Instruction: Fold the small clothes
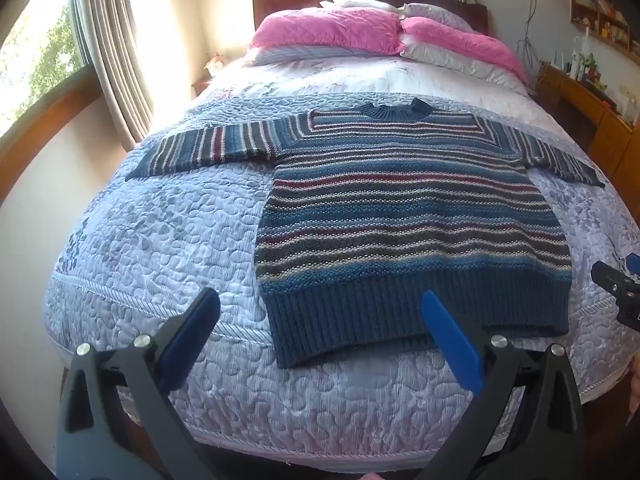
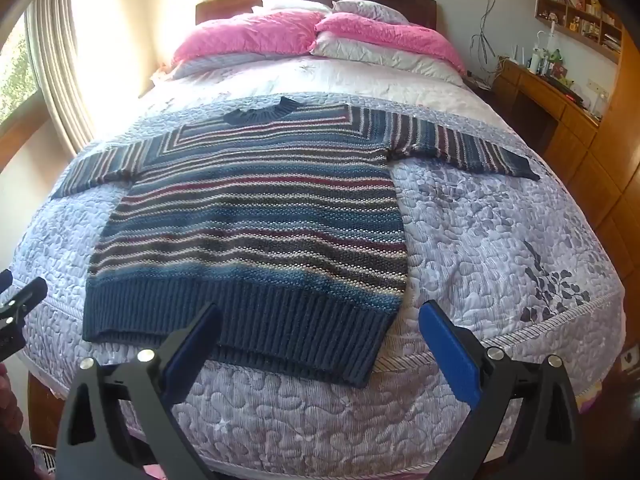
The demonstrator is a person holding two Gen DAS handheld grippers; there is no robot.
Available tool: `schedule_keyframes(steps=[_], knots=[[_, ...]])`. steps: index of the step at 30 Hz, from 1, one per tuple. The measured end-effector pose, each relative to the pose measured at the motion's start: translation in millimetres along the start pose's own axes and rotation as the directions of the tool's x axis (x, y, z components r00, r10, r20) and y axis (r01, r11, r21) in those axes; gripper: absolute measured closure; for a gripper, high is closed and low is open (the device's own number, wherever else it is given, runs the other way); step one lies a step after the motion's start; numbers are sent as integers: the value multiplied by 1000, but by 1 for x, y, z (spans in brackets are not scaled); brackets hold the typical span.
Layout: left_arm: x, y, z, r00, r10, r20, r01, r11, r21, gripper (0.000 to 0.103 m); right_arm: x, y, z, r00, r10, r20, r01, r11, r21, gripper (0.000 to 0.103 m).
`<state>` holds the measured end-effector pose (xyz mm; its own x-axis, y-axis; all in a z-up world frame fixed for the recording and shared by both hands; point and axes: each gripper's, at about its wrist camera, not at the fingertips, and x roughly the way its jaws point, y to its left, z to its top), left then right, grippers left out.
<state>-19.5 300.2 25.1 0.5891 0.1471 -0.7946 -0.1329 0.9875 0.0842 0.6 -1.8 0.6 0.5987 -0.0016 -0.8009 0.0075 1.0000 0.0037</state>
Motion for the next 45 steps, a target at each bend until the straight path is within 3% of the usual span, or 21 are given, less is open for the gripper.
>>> schedule_keyframes(steps=[4, 45], knots=[[0, 1, -2, 999, 26, 23, -27, 999, 23, 3, 2, -1, 3, 1000, 2, 4, -2, 1000, 11, 4], [18, -2, 3, 999, 37, 9, -37, 999, 23, 3, 0, -10, 5, 998, 12, 61, -14, 1000, 22, 4]])
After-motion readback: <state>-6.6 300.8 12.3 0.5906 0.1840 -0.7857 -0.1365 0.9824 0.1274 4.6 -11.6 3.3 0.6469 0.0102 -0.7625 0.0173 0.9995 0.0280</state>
